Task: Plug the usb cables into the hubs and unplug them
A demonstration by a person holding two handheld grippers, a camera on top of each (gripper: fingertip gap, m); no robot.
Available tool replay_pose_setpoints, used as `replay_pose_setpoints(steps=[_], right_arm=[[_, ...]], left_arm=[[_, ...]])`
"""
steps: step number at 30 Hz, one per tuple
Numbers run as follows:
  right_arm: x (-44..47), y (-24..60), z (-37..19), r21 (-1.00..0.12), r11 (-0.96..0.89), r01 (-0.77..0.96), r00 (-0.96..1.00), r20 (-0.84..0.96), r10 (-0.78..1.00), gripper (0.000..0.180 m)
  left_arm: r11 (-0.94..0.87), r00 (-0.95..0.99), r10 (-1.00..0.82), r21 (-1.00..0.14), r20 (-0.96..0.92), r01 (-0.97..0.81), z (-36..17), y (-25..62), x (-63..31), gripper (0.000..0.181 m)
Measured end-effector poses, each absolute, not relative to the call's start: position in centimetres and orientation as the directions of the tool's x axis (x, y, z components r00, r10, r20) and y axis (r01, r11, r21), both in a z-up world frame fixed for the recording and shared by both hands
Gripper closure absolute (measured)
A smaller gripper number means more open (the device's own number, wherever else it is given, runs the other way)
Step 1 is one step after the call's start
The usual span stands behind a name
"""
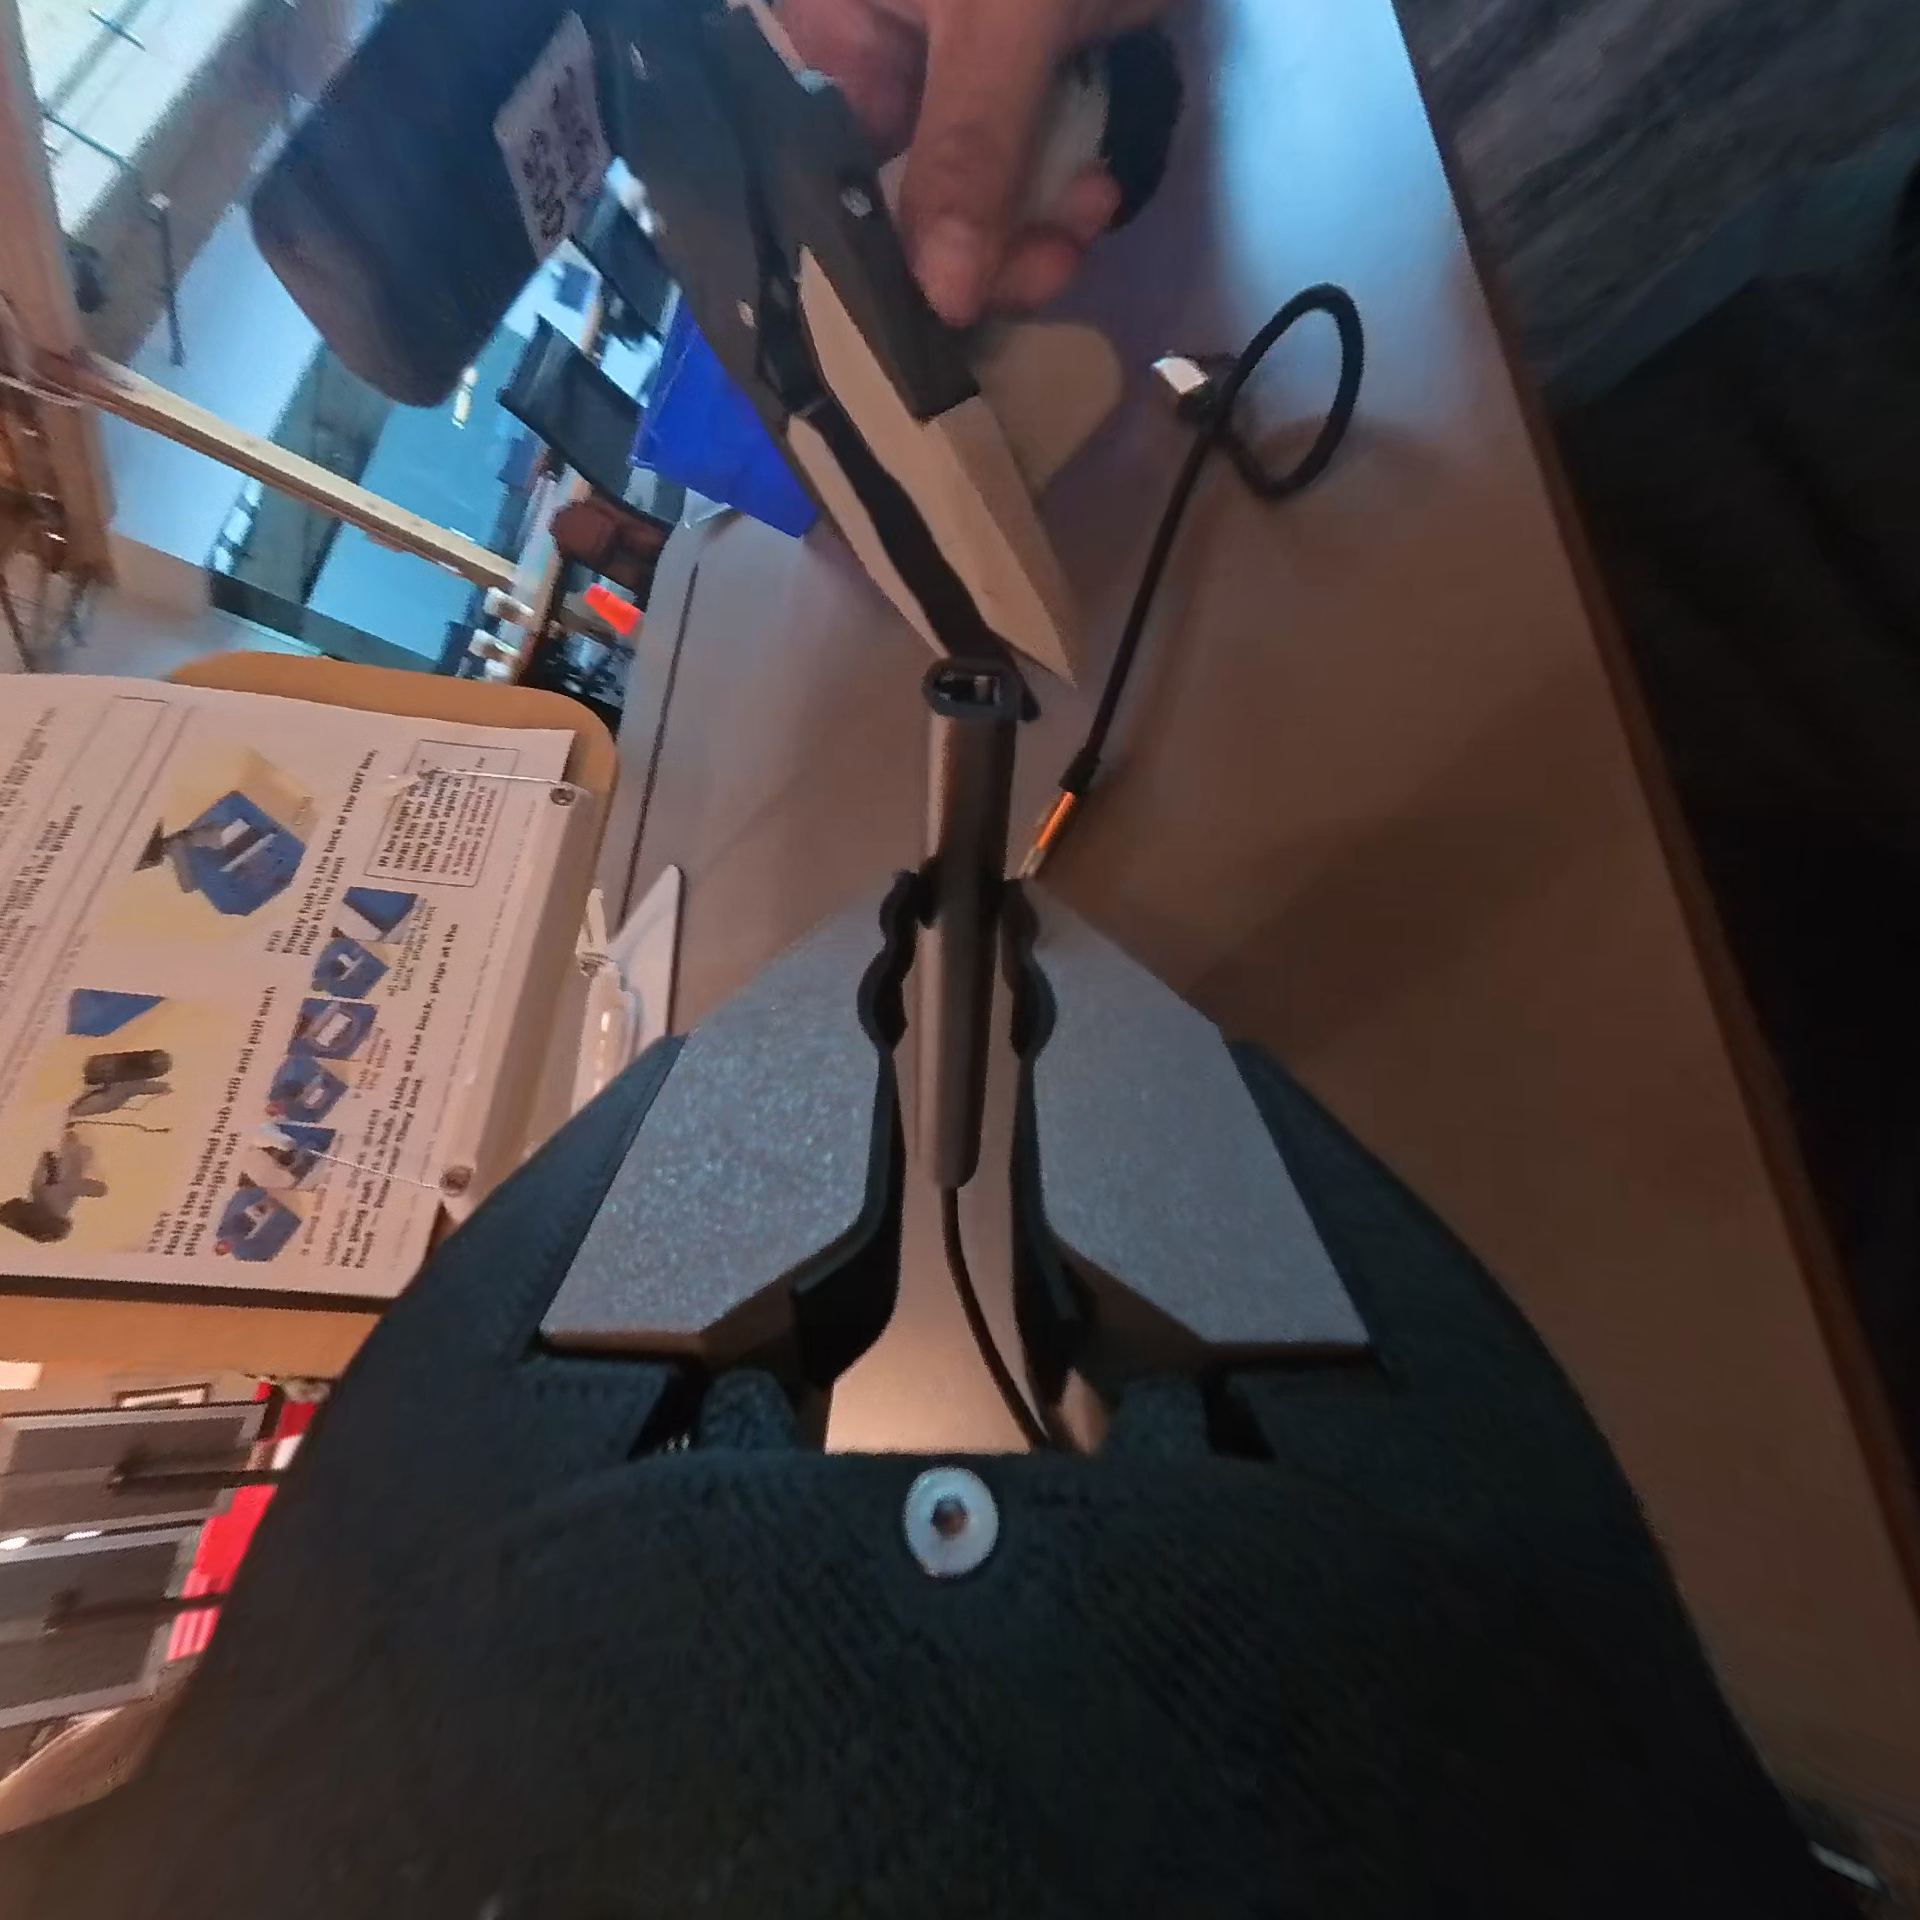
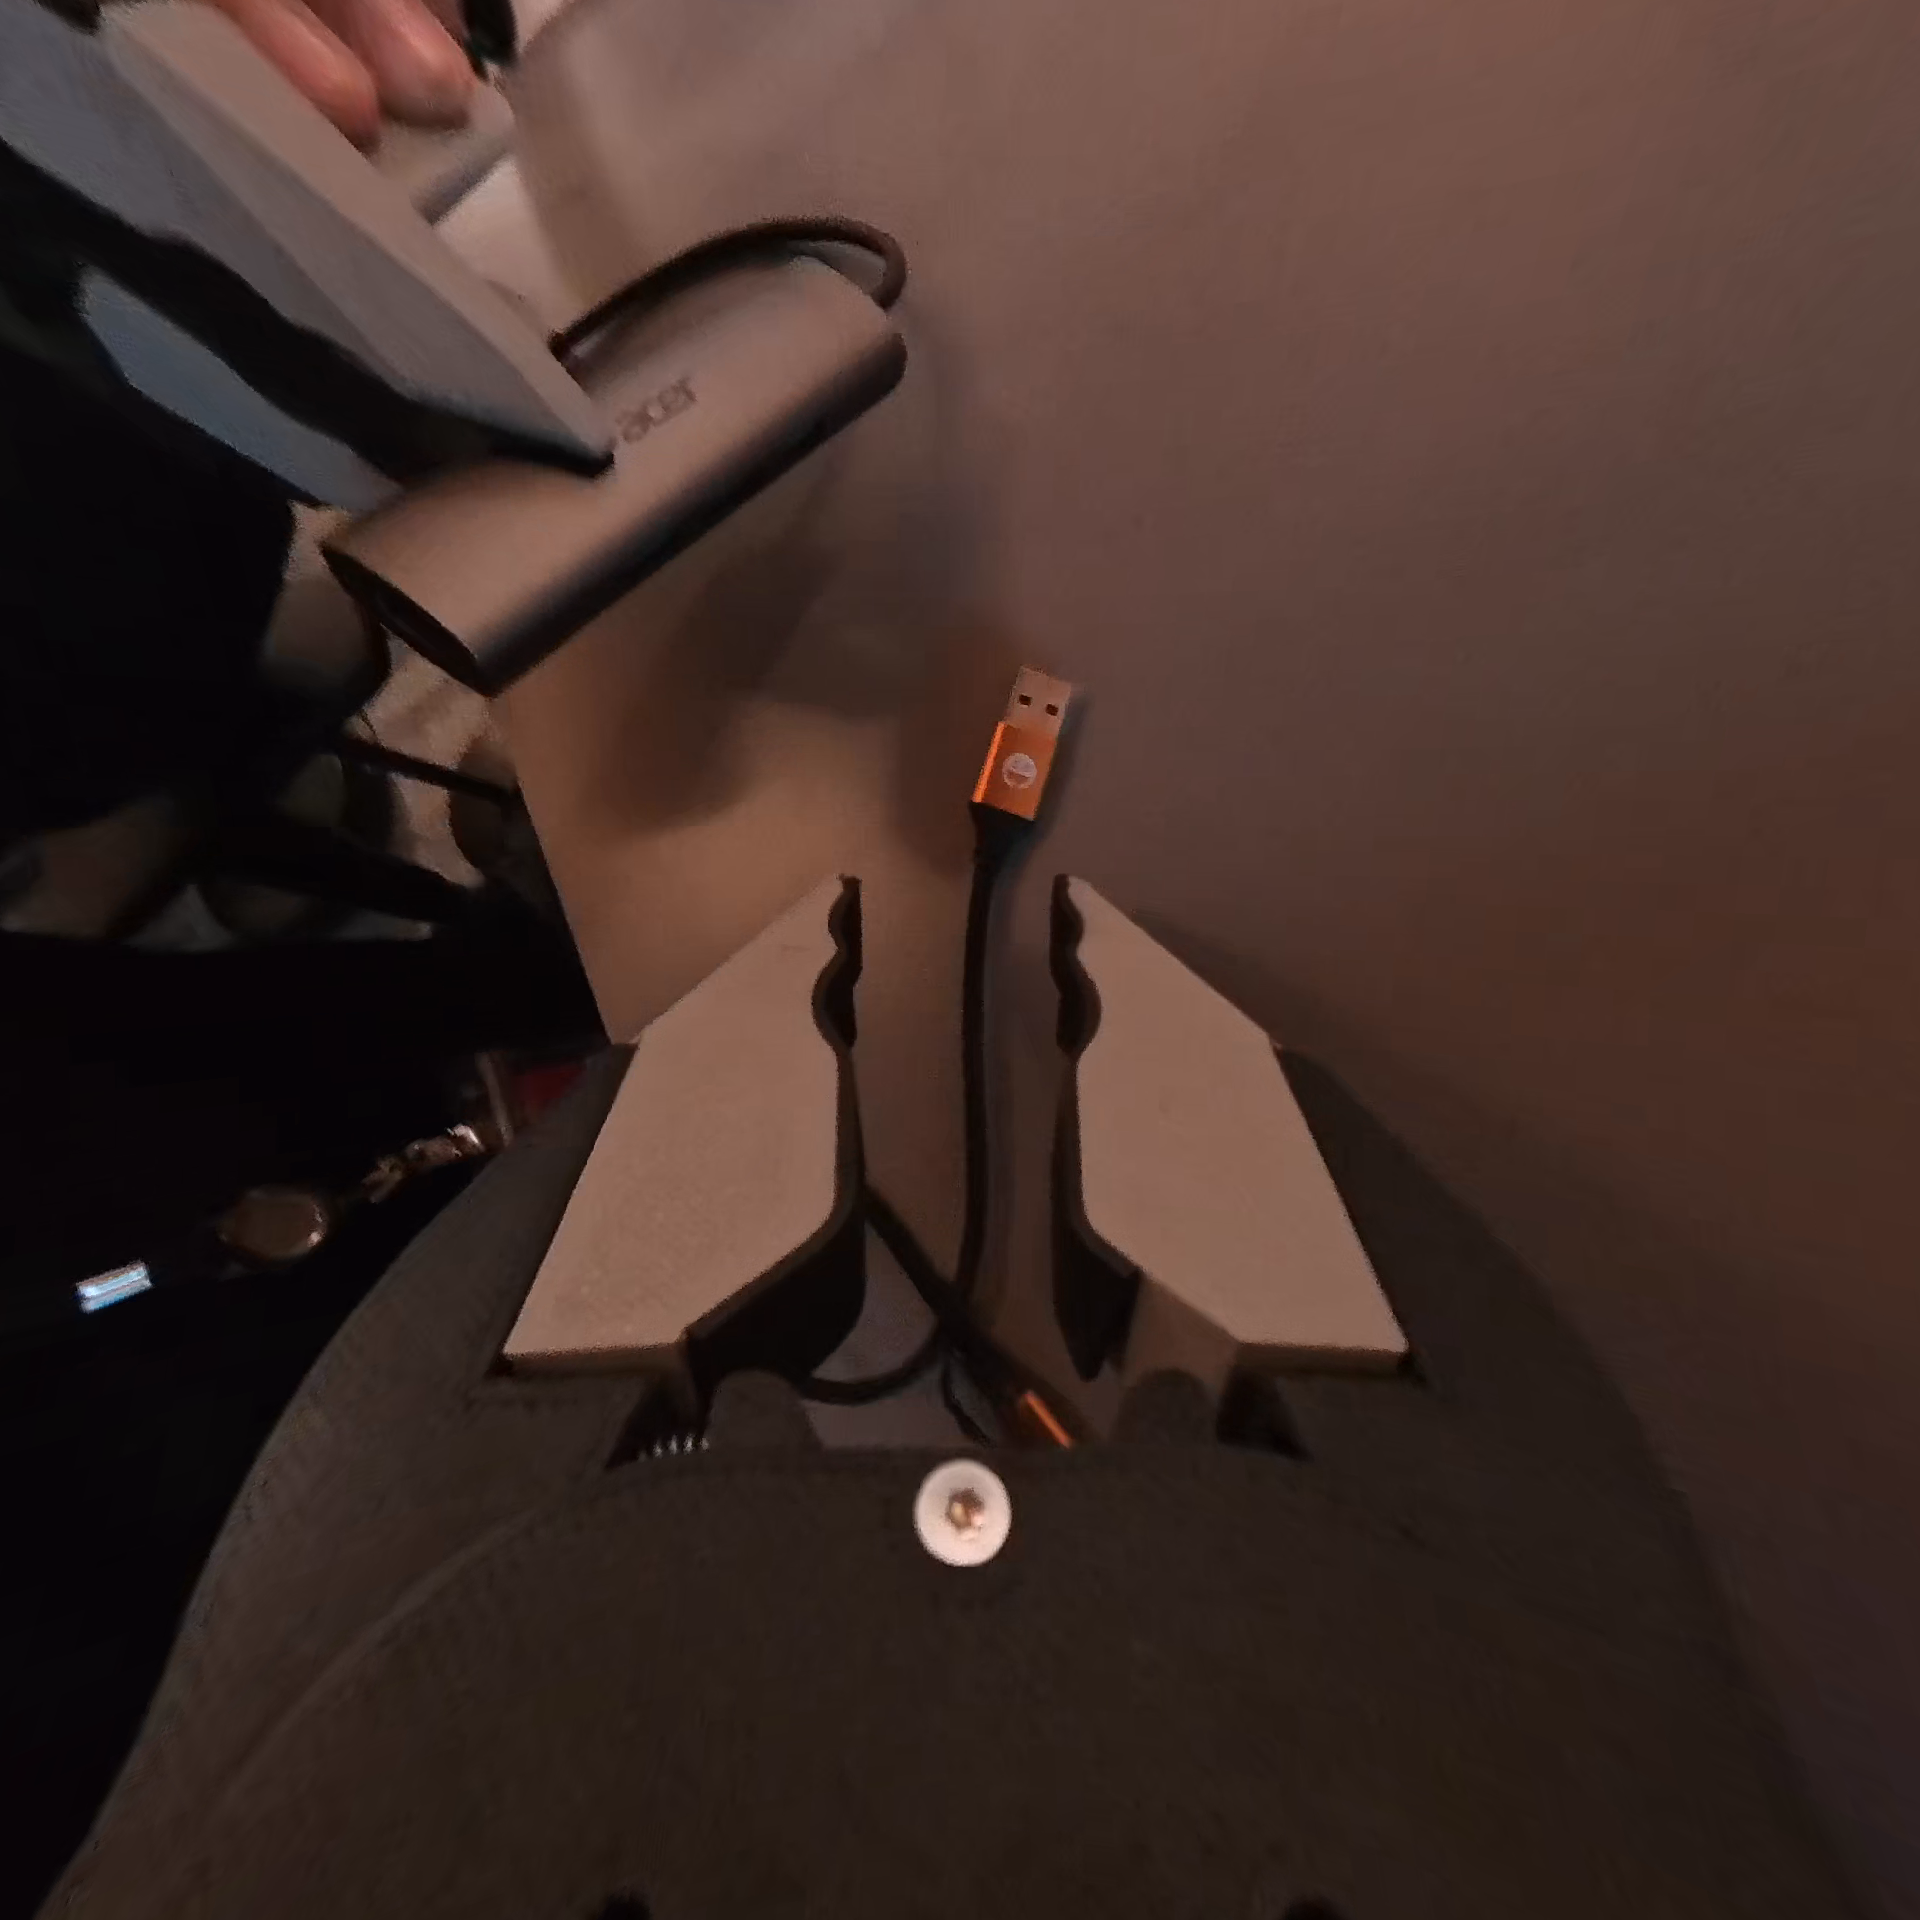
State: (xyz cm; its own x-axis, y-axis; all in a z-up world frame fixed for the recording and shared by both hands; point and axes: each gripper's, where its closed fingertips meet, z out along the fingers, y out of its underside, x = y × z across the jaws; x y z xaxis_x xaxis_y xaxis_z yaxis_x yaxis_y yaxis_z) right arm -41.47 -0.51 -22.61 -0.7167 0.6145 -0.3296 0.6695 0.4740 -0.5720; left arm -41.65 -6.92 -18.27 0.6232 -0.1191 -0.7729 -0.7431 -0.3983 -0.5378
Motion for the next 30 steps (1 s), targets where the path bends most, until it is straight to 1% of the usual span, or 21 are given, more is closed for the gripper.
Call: replay_pose_setpoints(steps=[1,3,6,7,10,12,13,15,16,17,18,19,20,24,30], right_arm=[[-41.6,-0.6,-22.8,-0.575,0.459,0.677,-0.703,-0.323,0.633,0.146],[-42.1,-0.4,-23.2,-0.582,0.456,0.674,-0.687,-0.267,0.676,0.143],[-42.6,-0.7,-23.8,-0.586,0.457,0.669,-0.671,-0.212,0.711,0.132],[-42.6,-1.0,-24.0,-0.587,0.455,0.670,-0.668,-0.210,0.714,0.131],[-43.0,-1.4,-24.2,-0.603,0.457,0.654,-0.666,-0.171,0.726,0.137],[-43.3,-1.1,-24.4,-0.606,0.469,0.642,-0.660,-0.126,0.740,0.146],[-43.3,-1.2,-24.4,-0.613,0.463,0.640,-0.659,-0.128,0.741,0.147],[-43.3,-1.9,-24.2,-0.638,0.422,0.644,-0.657,-0.178,0.733,0.140],[-43.3,-2.1,-24.1,-0.647,0.402,0.647,-0.656,-0.204,0.727,0.140],[-43.4,-2.1,-24.1,-0.653,0.389,0.650,-0.653,-0.219,0.725,0.143],[-43.5,-2.0,-24.2,-0.656,0.384,0.650,-0.653,-0.223,0.723,0.151],[-43.5,-2.0,-24.3,-0.660,0.384,0.646,-0.658,-0.225,0.719,0.163],[-43.6,-2.0,-24.3,-0.666,0.378,0.643,-0.660,-0.232,0.714,0.167],[-43.6,-2.1,-24.3,-0.672,0.360,0.647,-0.659,-0.255,0.707,0.167],[-43.7,-2.3,-24.4,-0.681,0.421,0.599,-0.677,-0.150,0.721,0.166]], left_arm=[[-0.384,0.612,-0.103,-0.536,-0.784,-0.752,-18.2,-6.8,-41.8,0.167],[-0.359,0.589,-0.085,-0.527,-0.803,-0.770,-18.2,-6.5,-41.9,0.167],[-0.341,0.574,-0.046,-0.527,-0.818,-0.779,-17.9,-6.3,-42.4,0.167],[-0.332,0.572,-0.036,-0.530,-0.820,-0.780,-17.7,-6.4,-42.5,0.167],[-0.310,0.574,-0.017,-0.542,-0.819,-0.781,-17.0,-6.7,-42.3,0.167],[-0.305,0.579,-0.018,-0.547,-0.815,-0.779,-16.7,-6.9,-42.2,0.167],[-0.302,0.585,-0.020,-0.553,-0.811,-0.777,-16.7,-7.0,-42.1,0.167],[-0.300,0.594,-0.030,-0.560,-0.804,-0.772,-16.8,-7.0,-41.8,0.167],[-0.305,0.594,-0.035,-0.558,-0.804,-0.772,-16.9,-7.0,-41.8,0.167],[-0.311,0.593,-0.039,-0.554,-0.804,-0.772,-17.0,-7.0,-41.8,0.167],[-0.317,0.591,-0.043,-0.550,-0.805,-0.773,-17.1,-6.9,-41.9,0.167],[-0.321,0.590,-0.050,-0.547,-0.806,-0.774,-17.2,-6.9,-41.8,0.167],[-0.324,0.588,-0.056,-0.543,-0.807,-0.775,-17.3,-6.9,-41.8,0.167],[-0.324,0.581,-0.062,-0.534,-0.812,-0.781,-17.3,-6.8,-41.6,0.167],[-0.327,0.583,-0.068,-0.534,-0.810,-0.780,-17.4,-6.9,-41.6,0.167]])
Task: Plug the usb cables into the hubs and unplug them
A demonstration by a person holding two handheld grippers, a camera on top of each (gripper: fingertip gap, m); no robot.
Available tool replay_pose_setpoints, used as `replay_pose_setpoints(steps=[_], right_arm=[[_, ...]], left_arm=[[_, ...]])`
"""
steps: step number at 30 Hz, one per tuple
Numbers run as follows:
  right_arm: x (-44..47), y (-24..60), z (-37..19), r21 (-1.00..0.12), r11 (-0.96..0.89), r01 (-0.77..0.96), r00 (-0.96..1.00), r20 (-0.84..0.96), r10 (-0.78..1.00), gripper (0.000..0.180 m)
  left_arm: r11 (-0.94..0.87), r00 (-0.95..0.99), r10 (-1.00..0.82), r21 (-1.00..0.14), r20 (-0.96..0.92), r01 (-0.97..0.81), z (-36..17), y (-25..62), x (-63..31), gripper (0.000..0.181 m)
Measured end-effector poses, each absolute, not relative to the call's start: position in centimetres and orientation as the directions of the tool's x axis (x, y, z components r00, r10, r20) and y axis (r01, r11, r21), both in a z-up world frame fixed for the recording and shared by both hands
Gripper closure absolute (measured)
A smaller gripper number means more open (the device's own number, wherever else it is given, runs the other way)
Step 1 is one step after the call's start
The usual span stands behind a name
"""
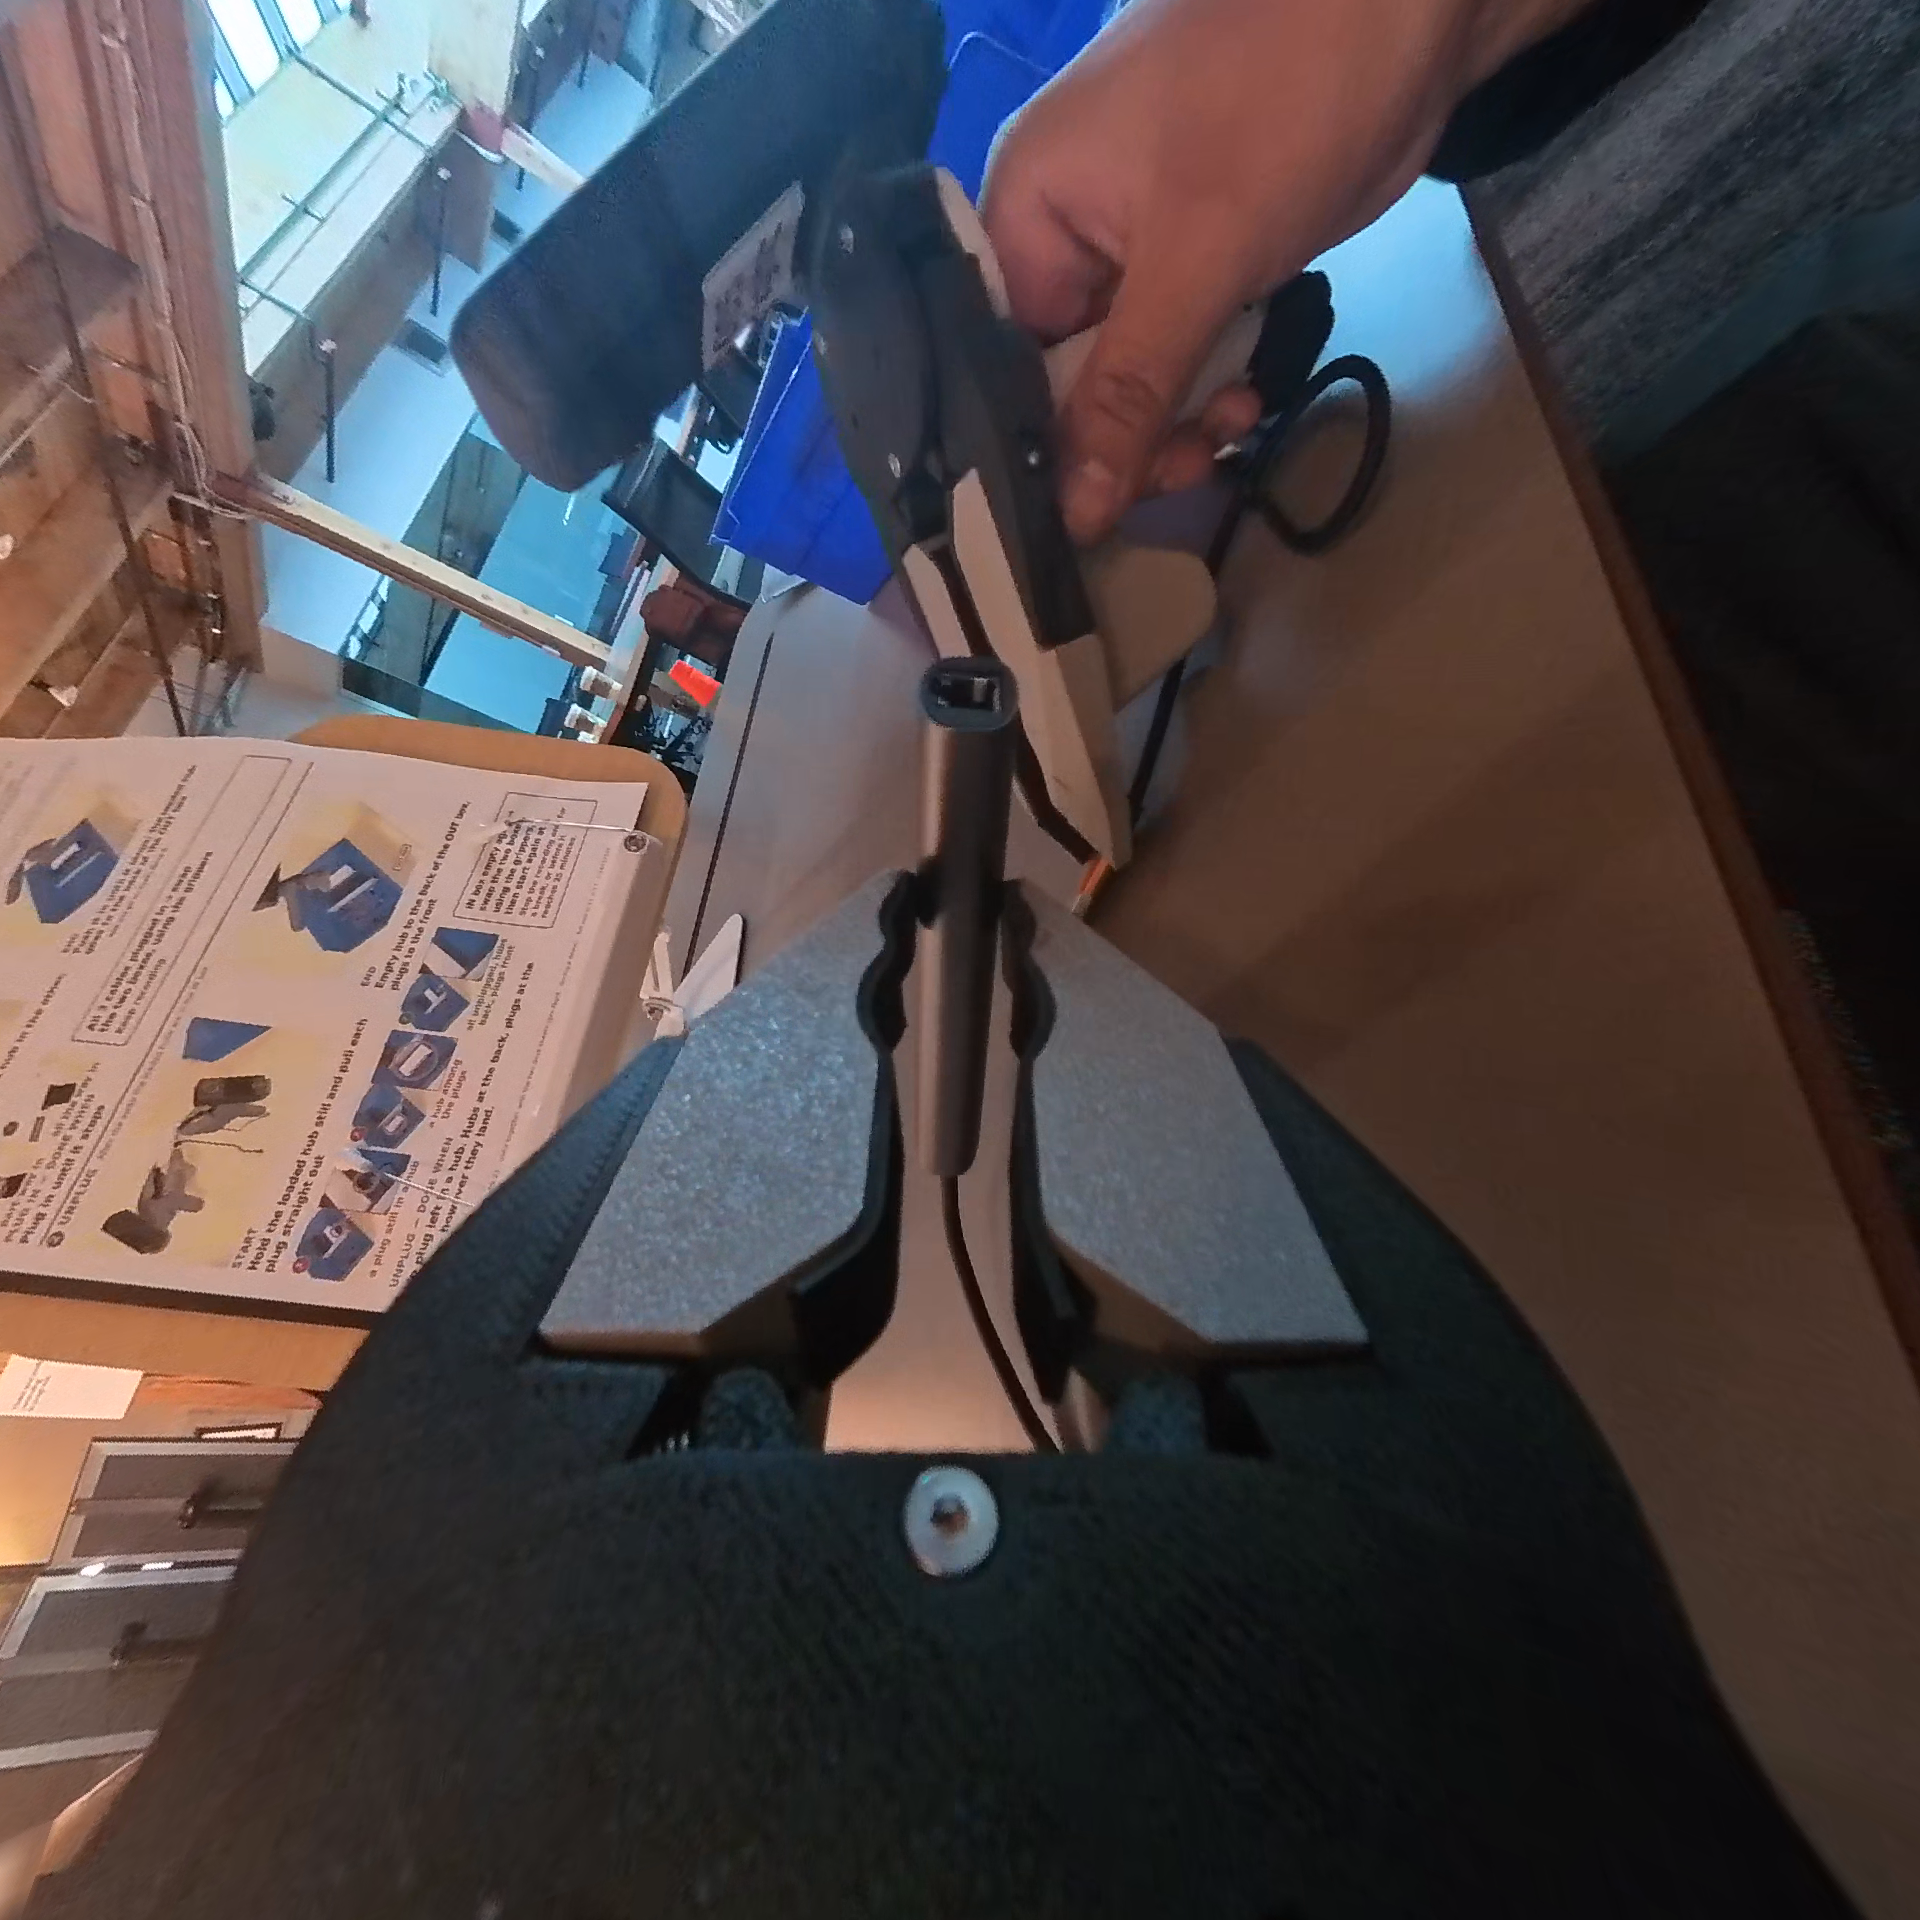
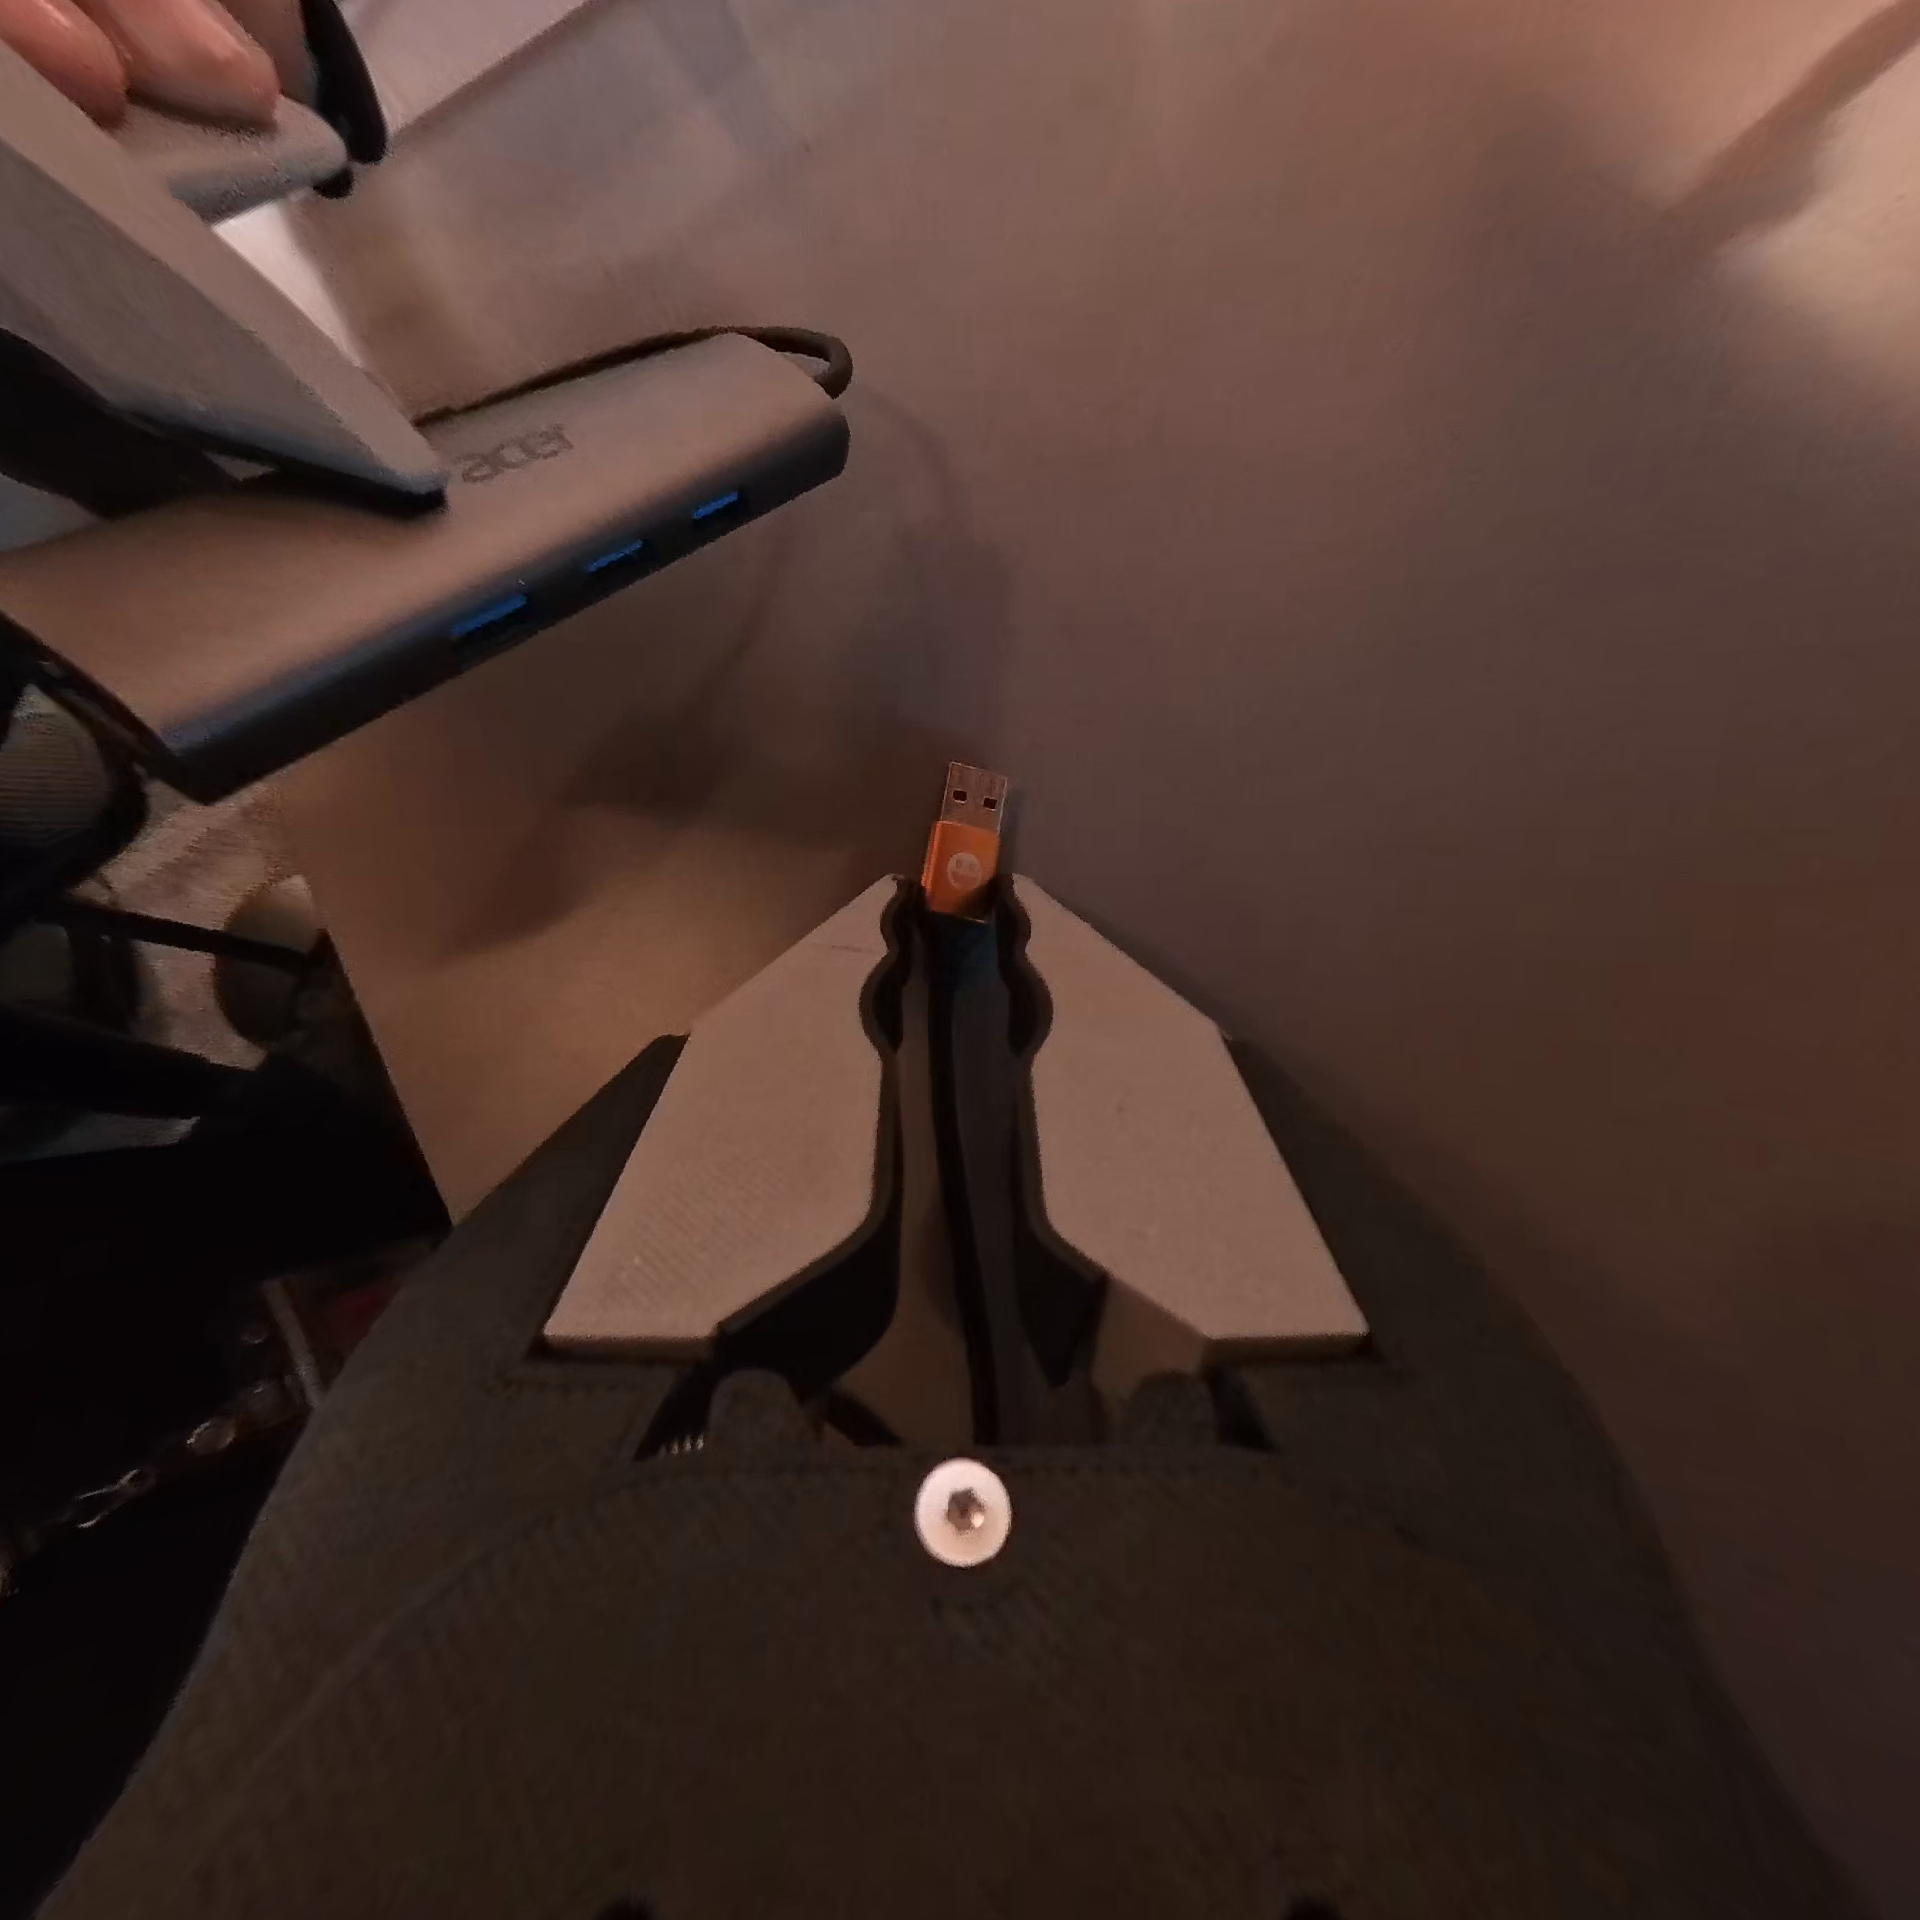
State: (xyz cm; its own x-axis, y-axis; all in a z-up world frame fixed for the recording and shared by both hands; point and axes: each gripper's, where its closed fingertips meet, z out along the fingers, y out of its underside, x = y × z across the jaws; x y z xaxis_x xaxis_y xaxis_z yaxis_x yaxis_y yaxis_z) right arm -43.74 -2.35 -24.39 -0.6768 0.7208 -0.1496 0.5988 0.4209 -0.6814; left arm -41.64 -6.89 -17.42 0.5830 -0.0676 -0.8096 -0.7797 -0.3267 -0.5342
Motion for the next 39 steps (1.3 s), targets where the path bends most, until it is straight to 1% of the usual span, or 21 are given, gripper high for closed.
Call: replay_pose_setpoints(steps=[5,7,12,15,19,21,23,26,30,39], right_arm=[[-44.1,-2.5,-24.5,-0.702,0.459,0.544,-0.684,-0.055,0.727,0.166],[-44.0,-2.6,-24.5,-0.702,0.497,0.510,-0.709,-0.016,0.705,0.166],[-42.6,-3.0,-23.2,-0.709,0.593,0.381,-0.828,0.024,0.560,0.166],[-41.3,-2.4,-21.0,-0.733,0.612,0.297,-0.884,0.032,0.467,0.167],[-37.8,-2.7,-18.1,-0.777,0.571,0.265,-0.945,-0.092,0.313,0.168],[-36.8,-3.0,-16.7,-0.798,0.541,0.265,-0.953,-0.130,0.275,0.168],[-35.9,-3.5,-15.9,-0.804,0.526,0.276,-0.955,-0.171,0.241,0.168],[-34.8,-4.0,-16.0,-0.780,0.556,0.287,-0.956,-0.198,0.215,0.168],[-34.2,-4.6,-17.1,-0.737,0.616,0.277,-0.960,-0.193,0.202,0.169],[-33.5,-4.9,-17.8,-0.697,0.664,0.272,-0.962,-0.206,0.178,0.167]], left_arm=[[-0.332,0.579,-0.076,-0.527,-0.812,-0.783,-17.5,-6.9,-41.6,0.167],[-0.333,0.568,-0.079,-0.515,-0.819,-0.790,-17.4,-7.0,-41.5,0.167],[-0.313,0.538,-0.098,-0.487,-0.838,-0.815,-17.2,-7.2,-40.9,0.167],[-0.251,0.550,-0.124,-0.510,-0.826,-0.822,-16.7,-7.4,-39.6,0.167],[-0.075,0.623,-0.125,-0.618,-0.773,-0.782,-14.2,-7.7,-37.0,0.168],[-0.031,0.634,-0.129,-0.636,-0.763,-0.771,-13.5,-7.8,-36.3,0.168],[-0.034,0.622,-0.164,-0.626,-0.765,-0.779,-13.7,-7.8,-35.7,0.168],[-0.058,0.591,-0.227,-0.595,-0.774,-0.801,-14.5,-7.4,-34.7,0.168],[-0.030,0.579,-0.246,-0.591,-0.777,-0.806,-14.0,-7.1,-33.5,0.167],[-0.030,0.577,-0.296,-0.596,-0.761,-0.802,-14.7,-7.1,-32.9,0.167]])
